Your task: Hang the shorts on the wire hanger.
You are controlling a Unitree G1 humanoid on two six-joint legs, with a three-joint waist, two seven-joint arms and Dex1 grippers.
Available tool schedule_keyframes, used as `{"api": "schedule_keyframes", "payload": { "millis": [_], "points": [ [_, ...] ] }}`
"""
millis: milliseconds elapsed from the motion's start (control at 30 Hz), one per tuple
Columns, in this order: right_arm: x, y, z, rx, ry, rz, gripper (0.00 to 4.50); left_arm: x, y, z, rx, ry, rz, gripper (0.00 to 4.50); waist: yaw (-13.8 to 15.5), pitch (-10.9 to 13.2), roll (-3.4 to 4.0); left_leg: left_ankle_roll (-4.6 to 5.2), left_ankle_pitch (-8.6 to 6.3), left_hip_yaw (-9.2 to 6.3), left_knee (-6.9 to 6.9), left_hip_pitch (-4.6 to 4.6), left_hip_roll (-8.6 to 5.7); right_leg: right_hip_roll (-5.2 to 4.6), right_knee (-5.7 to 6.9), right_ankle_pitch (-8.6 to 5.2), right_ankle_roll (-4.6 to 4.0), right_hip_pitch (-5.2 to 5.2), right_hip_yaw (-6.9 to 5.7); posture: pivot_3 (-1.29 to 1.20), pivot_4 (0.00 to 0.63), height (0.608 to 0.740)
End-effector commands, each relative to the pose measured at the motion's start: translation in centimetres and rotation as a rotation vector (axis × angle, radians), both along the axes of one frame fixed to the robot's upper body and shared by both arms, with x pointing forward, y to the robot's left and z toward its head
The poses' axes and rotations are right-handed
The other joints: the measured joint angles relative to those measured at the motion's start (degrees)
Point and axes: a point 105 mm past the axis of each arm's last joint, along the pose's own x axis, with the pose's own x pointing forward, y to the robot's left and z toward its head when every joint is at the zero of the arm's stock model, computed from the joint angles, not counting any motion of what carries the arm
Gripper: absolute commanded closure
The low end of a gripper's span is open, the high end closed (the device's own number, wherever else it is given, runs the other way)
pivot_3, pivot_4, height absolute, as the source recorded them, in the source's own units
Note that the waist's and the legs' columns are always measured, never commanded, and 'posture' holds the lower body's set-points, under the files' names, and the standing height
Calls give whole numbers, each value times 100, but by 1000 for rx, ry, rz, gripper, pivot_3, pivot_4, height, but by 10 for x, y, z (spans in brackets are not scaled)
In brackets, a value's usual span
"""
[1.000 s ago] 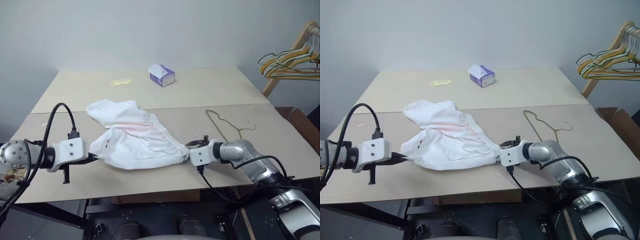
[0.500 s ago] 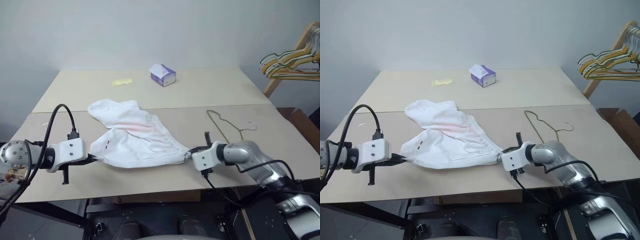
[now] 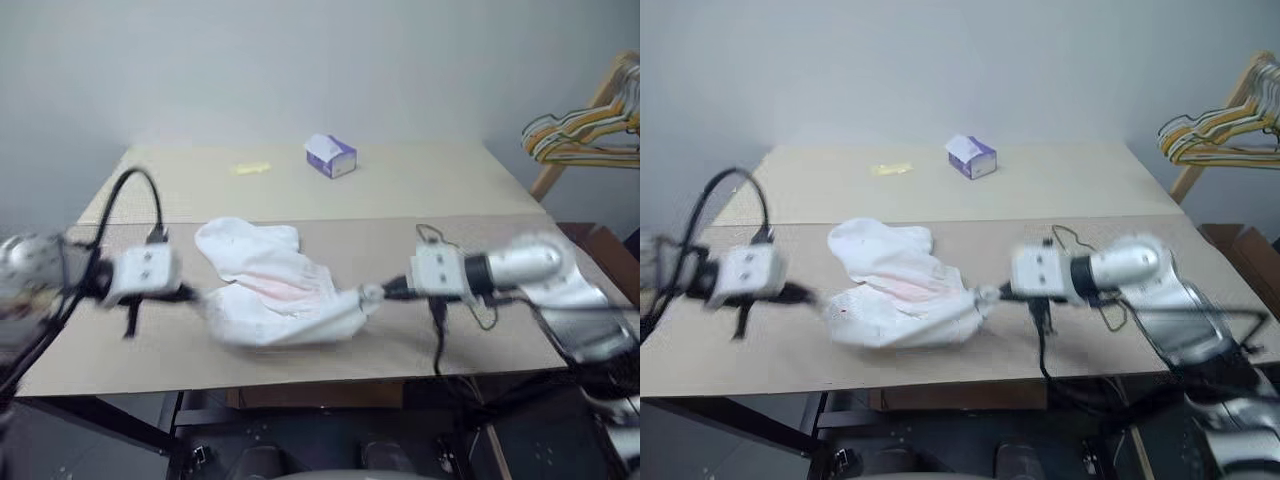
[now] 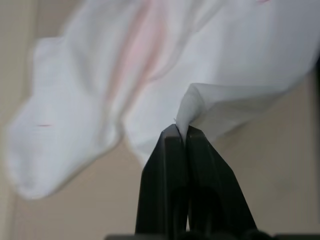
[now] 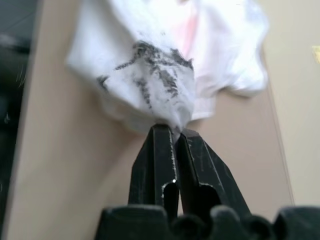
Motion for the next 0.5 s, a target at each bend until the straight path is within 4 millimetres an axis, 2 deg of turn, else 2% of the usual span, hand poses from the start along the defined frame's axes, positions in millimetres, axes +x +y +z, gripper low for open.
{"api": "schedule_keyframes", "payload": {
  "millis": [33,67,133,167,200,233,267,367,433,500],
  "points": [
    [78,-22,93,159,-359,-424,4480,72,5,128,-221,-539,366,4500,3,11,-17,-7,4,-3,-1,-16,-3,0,-5,27,-36,-12,-1,31,0,740],
    [90,-28,124,196,-529,-515,4480,77,2,167,-334,-676,423,4500,-1,10,-32,-11,6,-3,-1,-42,-4,0,-7,33,-35,-36,-1,25,0,740],
    [92,-39,175,251,-848,-613,4480,66,4,228,-500,-924,471,4500,-24,3,-41,-62,35,-11,-7,-179,-8,-5,5,69,-31,-180,-1,12,0,740],
    [87,-43,194,295,-964,-644,4480,56,7,251,-593,-1021,471,4500,-61,-1,-40,-115,64,-10,-20,-238,-20,-23,7,68,-29,-253,-1,7,0,740],
    [79,-46,208,328,-1069,-649,4480,44,14,270,-663,-1115,485,4500,-107,-8,-37,-123,59,-6,-46,-260,-29,-36,20,68,-29,-300,-2,4,0,740],
    [71,-47,213,350,-1127,-642,4480,35,19,279,-715,-1172,480,4500,-155,-13,-30,-120,51,0,-75,-263,-39,-49,24,68,-29,-322,-12,2,0,740],
    [67,-48,214,362,-1157,-633,4480,30,22,283,-740,-1203,476,4500,-190,-19,-21,-111,45,0,-100,-260,-50,-64,25,68,-29,-332,-30,1,0,740],
    [56,-45,186,215,-1266,-567,4480,21,27,270,-693,-1224,380,4500,-349,-26,-13,-91,33,12,-113,-264,-72,-117,20,68,-29,-355,-134,-5,0,740],
    [56,-45,162,163,-1229,-550,4480,20,26,249,-653,-1152,309,4500,-458,-25,-12,-72,22,17,-116,-281,-75,-131,7,67,-27,-355,-168,-5,0,740],
    [56,-48,133,81,-1200,-538,4480,19,28,217,-554,-1048,244,4500,-537,-24,-12,-69,21,20,-104,-312,-79,-147,-30,66,-25,-355,-196,-3,0,740]
  ]
}}
